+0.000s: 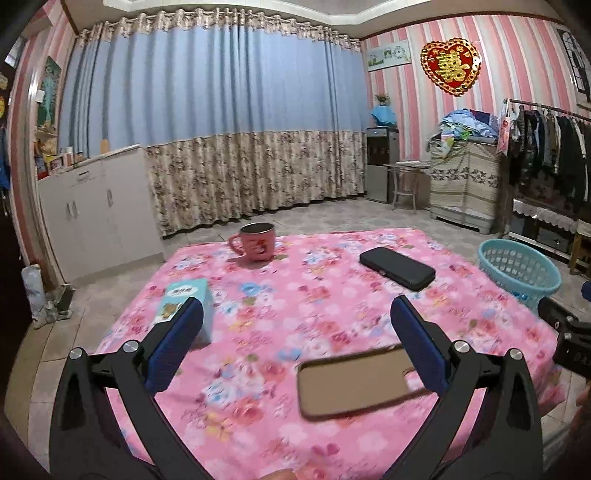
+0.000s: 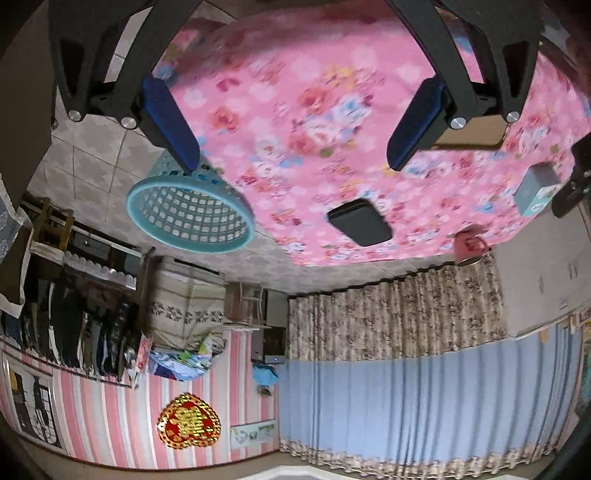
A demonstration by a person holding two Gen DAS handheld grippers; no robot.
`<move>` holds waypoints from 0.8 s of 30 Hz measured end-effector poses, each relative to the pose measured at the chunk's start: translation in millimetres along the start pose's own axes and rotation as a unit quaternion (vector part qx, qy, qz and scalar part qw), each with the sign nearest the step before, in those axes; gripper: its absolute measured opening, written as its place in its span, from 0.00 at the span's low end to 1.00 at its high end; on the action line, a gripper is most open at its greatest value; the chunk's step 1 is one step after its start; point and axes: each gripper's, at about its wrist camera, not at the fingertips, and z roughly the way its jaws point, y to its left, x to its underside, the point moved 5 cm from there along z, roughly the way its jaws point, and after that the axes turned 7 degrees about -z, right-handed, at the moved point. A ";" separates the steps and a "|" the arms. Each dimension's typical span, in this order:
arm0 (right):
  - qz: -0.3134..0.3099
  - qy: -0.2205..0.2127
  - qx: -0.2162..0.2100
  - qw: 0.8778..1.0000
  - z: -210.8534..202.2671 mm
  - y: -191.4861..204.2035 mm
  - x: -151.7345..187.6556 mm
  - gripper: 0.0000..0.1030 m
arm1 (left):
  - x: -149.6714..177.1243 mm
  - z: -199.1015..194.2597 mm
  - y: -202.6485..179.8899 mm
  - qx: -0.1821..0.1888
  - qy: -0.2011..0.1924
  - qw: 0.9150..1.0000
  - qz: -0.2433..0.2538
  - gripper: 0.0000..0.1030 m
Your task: Collect trash
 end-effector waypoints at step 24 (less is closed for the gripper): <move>-0.020 0.000 -0.054 0.998 26.4 60.8 38.0 0.96 | 51.7 23.8 44.2 -0.024 0.043 0.999 -0.008 0.95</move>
